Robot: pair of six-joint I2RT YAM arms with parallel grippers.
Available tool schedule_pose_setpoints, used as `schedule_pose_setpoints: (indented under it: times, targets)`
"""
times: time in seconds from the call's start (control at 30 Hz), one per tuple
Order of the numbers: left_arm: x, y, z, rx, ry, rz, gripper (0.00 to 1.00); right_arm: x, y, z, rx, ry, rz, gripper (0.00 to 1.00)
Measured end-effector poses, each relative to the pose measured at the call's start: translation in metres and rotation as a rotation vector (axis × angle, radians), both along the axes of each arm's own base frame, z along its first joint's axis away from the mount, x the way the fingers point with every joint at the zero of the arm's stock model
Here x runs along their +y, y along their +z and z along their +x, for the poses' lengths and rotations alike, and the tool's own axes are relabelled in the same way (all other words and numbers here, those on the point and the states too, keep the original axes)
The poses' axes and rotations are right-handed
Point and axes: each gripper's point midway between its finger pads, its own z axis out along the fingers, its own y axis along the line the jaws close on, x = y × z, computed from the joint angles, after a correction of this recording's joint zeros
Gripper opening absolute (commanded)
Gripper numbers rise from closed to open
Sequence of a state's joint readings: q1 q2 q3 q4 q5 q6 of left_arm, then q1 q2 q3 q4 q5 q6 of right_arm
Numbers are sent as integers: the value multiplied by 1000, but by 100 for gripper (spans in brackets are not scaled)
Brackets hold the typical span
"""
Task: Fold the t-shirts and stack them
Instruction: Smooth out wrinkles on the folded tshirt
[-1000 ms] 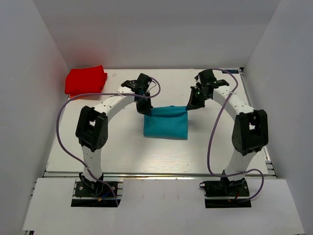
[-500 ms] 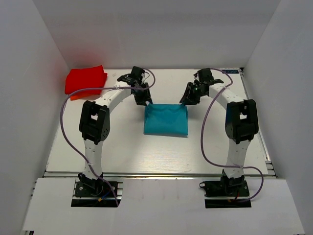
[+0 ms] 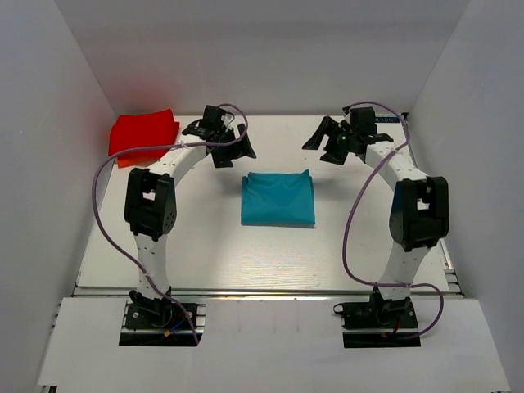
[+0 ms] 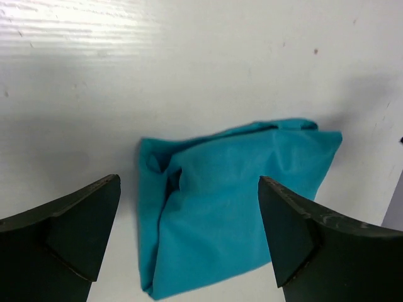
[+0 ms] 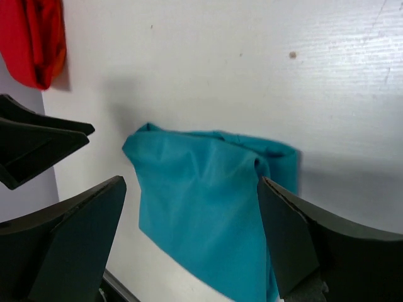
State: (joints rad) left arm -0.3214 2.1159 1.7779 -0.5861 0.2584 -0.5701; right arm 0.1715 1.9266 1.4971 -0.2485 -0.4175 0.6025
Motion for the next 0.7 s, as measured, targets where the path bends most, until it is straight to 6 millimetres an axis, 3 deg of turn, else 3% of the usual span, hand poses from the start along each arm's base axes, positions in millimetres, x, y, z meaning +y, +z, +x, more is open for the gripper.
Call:
schedule_pose_setpoints:
  times: [0.1,0.2,0.3,0.37,0.5,0.7]
  targets:
    - [-5,11,-18,-27,-47,7,100,-1,18,-20,-45,27,-29,90]
    - [-23,28,-32,-81,-123,-34,100,4,28,-39,-81,70,-35,90]
    - [-47,40,-39,-127,-204,-86,100,17,24,-54,-80,129,-7,90]
    - [-59,38,-43,-126,-246,-110,100,26,17,-58,-65,165,15,90]
    - [-73,7,-47,-71,-287,-119,100,41,1,-54,-69,201,65,90]
    - [-62,-57,-46,57,-270,-91,100,43,-36,-40,-49,182,83,90]
